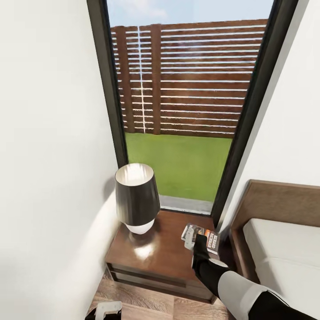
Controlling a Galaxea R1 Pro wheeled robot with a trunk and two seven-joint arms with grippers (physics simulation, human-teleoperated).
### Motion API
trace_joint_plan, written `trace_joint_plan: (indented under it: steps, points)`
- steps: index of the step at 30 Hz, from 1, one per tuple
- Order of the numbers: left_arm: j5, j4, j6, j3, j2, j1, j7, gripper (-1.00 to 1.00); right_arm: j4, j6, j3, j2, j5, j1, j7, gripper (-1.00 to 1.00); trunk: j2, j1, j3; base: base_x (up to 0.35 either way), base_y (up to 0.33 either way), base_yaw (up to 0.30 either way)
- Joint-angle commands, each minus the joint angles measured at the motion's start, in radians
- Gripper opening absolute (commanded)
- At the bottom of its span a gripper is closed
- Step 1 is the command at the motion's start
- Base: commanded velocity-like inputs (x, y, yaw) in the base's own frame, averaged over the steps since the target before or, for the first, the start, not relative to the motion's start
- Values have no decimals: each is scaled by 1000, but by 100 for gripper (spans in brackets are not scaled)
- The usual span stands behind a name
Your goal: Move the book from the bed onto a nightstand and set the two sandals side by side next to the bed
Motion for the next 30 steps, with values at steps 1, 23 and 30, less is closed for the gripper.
trace_joint_plan:
  steps: [1,23,30]
  points:
    - [4,0,-3,-4,1,0,7,100,-2,5,17,0,4,-1,0,-100,-8,4,-4,0,0,0]
    - [1,-13,-26,-4,1,0,14,100,-6,-58,71,-2,-2,-1,4,-100,-162,88,-73,0,0,0]
    - [1,-177,-99,-21,3,90,130,100,-5,-62,71,-5,-4,-1,4,-100,-211,115,-95,0,0,0]
